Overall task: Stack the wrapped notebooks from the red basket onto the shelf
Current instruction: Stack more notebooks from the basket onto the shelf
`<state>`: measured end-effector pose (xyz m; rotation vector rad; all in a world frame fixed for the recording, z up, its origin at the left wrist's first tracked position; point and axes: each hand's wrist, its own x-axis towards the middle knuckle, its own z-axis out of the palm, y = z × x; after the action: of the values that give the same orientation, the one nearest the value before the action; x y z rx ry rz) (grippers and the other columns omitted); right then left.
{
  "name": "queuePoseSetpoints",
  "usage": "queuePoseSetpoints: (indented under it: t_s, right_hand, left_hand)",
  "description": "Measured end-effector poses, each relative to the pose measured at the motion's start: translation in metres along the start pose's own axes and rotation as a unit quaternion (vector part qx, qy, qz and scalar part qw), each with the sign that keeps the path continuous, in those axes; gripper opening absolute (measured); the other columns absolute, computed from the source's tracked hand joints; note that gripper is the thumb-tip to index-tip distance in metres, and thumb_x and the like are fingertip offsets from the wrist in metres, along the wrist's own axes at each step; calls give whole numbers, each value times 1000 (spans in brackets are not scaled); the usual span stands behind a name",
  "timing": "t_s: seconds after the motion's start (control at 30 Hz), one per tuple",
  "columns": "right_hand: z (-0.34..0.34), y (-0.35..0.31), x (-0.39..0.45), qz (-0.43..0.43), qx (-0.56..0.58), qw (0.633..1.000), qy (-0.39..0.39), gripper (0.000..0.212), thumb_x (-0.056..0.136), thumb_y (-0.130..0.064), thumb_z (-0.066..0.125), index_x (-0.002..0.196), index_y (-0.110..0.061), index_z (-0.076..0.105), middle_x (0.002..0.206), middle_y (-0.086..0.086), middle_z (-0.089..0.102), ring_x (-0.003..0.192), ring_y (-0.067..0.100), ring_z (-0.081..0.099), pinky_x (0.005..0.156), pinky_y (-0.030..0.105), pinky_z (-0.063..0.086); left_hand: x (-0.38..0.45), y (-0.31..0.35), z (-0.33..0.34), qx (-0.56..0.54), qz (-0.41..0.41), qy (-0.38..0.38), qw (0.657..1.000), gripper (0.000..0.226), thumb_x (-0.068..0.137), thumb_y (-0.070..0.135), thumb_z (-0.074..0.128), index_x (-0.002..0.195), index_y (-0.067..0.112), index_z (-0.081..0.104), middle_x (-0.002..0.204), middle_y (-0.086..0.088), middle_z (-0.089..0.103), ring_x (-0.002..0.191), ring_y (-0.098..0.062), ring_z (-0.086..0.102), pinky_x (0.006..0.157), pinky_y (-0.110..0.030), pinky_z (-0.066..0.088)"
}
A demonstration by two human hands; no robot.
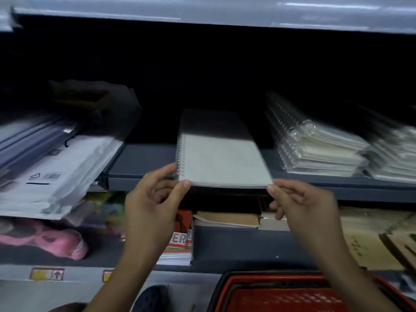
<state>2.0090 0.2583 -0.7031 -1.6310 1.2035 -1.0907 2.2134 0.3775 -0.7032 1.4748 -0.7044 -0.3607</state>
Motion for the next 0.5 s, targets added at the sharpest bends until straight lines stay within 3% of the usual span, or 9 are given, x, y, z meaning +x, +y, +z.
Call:
queuePoseSetpoints:
  t_s: [0.13,0.23,0.33,0.43,0.5]
  right_hand:
    - [20,-6,27,-14,11,999,33,17,88,-20,75,104,-15,77,62,-5,70,44,0,58,47,12,46]
    - [36,-7,49,-26,3,999,42,19,88,-23,75,105,-15,77,52,-12,65,43,-2,56,51,10,46]
    - [45,-6,62,-29,-3,998,47,19,89,-26,74,105,-17,78,54,-14,66,50,-1,59,72,23,55]
    - [48,-3,67,-24,-6,998,50,21,89,-27,74,106,-16,78,63,-9,69,54,7,60,73,35,59]
    - [47,-2,65,-28,0,998,49,20,89,-28,73,106,-17,77,62,-6,70,54,10,61,71,36,59]
  left_hand:
    - [31,-8,14,19,15,26,999,31,84,23,78,114,26,70,98,-7,73,85,-14,73,71,-21,57]
    - [58,-11,23,67,26,37,997,34,86,30,76,119,24,69,101,-9,72,81,-14,70,62,-13,49]
    - [75,-13,27,82,22,39,996,37,88,34,73,123,23,67,105,-10,72,83,-18,68,65,-17,46]
    - [81,-15,29,83,13,34,996,39,89,34,73,126,23,66,105,-7,71,78,-14,64,64,-13,44]
    - [78,-15,27,76,12,30,997,41,89,35,73,127,22,66,95,-4,65,67,-8,57,62,-10,42]
